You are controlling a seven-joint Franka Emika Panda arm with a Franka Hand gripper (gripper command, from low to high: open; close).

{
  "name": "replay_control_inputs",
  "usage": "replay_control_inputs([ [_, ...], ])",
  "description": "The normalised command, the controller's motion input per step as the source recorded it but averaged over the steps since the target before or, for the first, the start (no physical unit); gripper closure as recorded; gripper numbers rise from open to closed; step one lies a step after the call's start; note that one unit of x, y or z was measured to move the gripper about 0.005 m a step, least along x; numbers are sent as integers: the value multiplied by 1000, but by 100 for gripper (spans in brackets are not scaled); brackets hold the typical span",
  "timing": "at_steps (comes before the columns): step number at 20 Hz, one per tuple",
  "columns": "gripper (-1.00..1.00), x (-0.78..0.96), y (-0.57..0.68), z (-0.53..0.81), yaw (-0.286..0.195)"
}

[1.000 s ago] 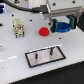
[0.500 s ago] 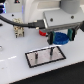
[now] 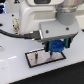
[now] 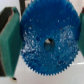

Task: Insert the blue gear onto the right peg, followed by the red gear

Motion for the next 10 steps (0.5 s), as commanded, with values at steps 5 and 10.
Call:
replay_control_inputs([
  [5, 100, 72, -56, -136, 0],
  [10, 100, 9, 3, 85, 0],
])
